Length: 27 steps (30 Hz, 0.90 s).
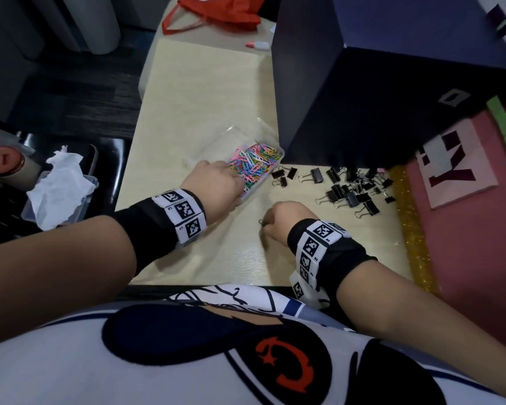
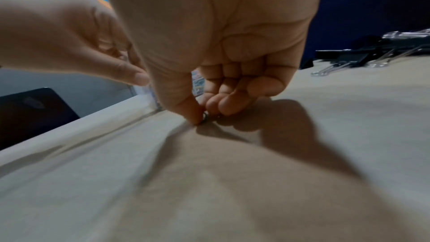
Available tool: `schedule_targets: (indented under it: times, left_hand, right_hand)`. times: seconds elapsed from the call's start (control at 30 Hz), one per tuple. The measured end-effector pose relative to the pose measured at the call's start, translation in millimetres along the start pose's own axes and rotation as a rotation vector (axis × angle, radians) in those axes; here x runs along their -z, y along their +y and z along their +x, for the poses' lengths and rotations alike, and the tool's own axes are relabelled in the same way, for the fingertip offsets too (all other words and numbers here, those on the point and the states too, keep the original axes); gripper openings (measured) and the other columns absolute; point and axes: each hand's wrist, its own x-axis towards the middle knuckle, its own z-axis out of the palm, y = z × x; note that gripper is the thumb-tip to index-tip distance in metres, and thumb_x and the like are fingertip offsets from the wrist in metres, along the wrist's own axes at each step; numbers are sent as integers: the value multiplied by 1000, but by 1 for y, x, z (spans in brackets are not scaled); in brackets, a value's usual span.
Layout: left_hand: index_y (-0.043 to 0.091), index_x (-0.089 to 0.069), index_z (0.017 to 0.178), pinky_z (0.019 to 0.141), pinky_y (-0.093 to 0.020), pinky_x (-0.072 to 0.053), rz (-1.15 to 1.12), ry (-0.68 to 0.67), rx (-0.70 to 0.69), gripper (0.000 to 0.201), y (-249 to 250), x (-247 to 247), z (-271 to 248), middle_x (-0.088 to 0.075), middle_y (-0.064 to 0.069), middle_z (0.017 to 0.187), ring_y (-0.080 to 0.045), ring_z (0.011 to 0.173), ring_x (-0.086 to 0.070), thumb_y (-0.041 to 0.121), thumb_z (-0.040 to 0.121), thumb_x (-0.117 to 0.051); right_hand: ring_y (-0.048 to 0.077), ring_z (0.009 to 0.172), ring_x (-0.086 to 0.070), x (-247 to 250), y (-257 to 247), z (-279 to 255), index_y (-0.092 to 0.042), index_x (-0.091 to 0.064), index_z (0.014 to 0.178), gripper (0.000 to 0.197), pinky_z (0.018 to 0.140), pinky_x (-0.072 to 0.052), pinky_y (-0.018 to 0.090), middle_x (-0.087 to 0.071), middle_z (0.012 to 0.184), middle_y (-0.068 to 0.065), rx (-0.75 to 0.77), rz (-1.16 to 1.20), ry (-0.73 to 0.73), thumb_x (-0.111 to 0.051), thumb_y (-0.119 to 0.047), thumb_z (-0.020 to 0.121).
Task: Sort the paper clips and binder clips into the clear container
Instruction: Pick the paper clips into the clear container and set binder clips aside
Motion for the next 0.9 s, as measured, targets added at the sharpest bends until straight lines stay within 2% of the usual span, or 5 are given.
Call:
schedule_targets:
  times: [0.17, 0.27, 0.37, 0.6, 0.9]
  left_hand:
    - [25, -64, 100, 82, -34, -42, -125, -9, -117, 22, 20, 6, -1, -64, 1, 103, -24, 104, -56, 36, 87, -50]
    - [24, -62, 100, 82, -38, -48, -216, 46, -17, 20, 0, 9, 5, -64, -3, 102, -29, 99, -58, 31, 89, -48]
    - [22, -60, 109, 85, -36, -48, -296, -17, 96, 21, -24, 8, 10, -65, -3, 104, -27, 100, -59, 29, 90, -52]
    - [16, -56, 109, 81, -29, -47, -526, -27, 228, 25, -26, -6, 11, -67, 7, 79, -21, 92, -63, 25, 86, -62]
    - [17, -52, 108, 80, -37, -52, -663, -47, 391, 30, -28, -15, 13, -72, -6, 84, -26, 87, -64, 23, 80, -63]
  right_hand:
    - [30, 101, -60, 11, 18, -3, -10, -60, 110, 28, 79, -46, 29, -65, 108, 12, -76, 102, 168, -56, -28, 89]
    - [27, 89, -61, 22, 19, -5, -13, -60, 97, 18, 74, -47, 29, -65, 91, 7, -92, 291, 349, -58, -28, 87]
    - [23, 82, -60, 31, 6, -5, -17, -61, 88, 8, 71, -47, 28, -65, 86, 2, 17, 391, 486, -58, -24, 85]
    - [23, 114, -52, 26, -16, 3, -18, -63, 116, 29, 96, -43, 31, -57, 122, 3, 242, 233, 468, -45, -14, 93]
    - [21, 133, -36, 24, -25, 3, -24, -46, 138, 53, 106, -30, 40, -38, 145, -4, 376, -131, 281, -49, -8, 87]
